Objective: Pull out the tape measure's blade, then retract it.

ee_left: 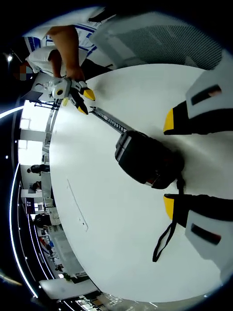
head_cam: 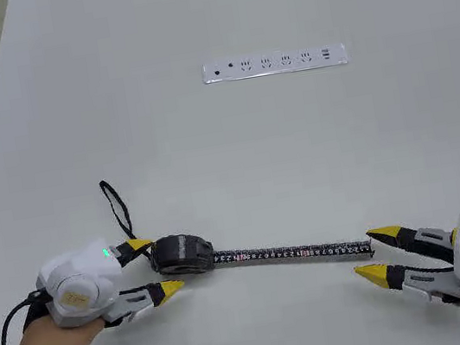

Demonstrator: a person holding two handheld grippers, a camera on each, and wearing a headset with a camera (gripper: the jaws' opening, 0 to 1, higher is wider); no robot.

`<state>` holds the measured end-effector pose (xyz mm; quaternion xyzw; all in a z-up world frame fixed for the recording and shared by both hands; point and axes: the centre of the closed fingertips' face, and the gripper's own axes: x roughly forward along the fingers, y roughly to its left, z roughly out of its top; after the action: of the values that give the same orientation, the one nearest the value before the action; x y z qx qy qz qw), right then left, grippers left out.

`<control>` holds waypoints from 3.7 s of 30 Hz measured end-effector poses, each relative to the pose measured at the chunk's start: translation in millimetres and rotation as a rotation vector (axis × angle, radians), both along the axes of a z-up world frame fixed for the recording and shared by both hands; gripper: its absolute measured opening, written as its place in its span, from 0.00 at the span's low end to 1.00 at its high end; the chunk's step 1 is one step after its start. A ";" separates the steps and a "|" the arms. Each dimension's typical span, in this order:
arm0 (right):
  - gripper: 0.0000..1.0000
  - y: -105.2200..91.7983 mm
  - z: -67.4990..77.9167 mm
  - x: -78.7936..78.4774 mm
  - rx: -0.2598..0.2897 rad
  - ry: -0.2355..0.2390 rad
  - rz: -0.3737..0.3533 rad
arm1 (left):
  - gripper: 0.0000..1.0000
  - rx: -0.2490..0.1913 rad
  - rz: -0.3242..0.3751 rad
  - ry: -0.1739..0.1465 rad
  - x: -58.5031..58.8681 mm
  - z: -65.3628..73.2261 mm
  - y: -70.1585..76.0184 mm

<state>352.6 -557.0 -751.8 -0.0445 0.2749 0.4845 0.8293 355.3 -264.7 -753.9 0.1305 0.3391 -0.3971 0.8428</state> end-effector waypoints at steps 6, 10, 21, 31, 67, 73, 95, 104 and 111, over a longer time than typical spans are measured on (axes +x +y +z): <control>0.40 2.8 3.7 -4.1 0.003 -0.006 -0.022 | 0.48 -0.015 0.047 -0.001 -3.0 3.6 3.7; 0.41 2.6 6.8 -6.7 -0.002 -0.008 -0.044 | 0.50 -0.037 0.076 -0.009 -6.8 8.4 3.9; 0.44 2.4 17.9 -18.5 -0.002 -0.017 -0.087 | 0.53 -0.059 0.146 -0.031 -14.7 22.0 11.9; 0.45 -3.3 26.9 -20.8 -0.008 -0.028 -0.124 | 0.53 -0.092 0.195 -0.032 -23.0 27.9 14.9; 0.53 -5.7 41.7 -44.2 -0.021 -0.074 -0.190 | 0.58 -0.120 0.310 -0.053 -58.6 37.7 24.0; 0.57 -5.4 44.1 -49.6 -0.020 -0.082 -0.198 | 0.60 -0.124 0.320 -0.051 -67.0 38.0 24.0; 0.62 -5.5 48.5 -65.1 0.002 -0.106 -0.256 | 0.64 -0.134 0.376 -0.051 -91.9 39.8 34.9; 0.62 -11.3 50.3 -69.7 0.008 -0.115 -0.284 | 0.65 -0.153 0.416 -0.051 -98.5 38.3 40.7; 0.62 -12.5 50.5 -70.3 0.012 -0.113 -0.289 | 0.65 -0.148 0.413 -0.045 -98.1 37.1 38.5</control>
<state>282.3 -569.5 -701.3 -0.0265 0.2285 0.3583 0.9048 257.2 -226.2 -716.7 0.0048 0.3095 -0.2367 0.9209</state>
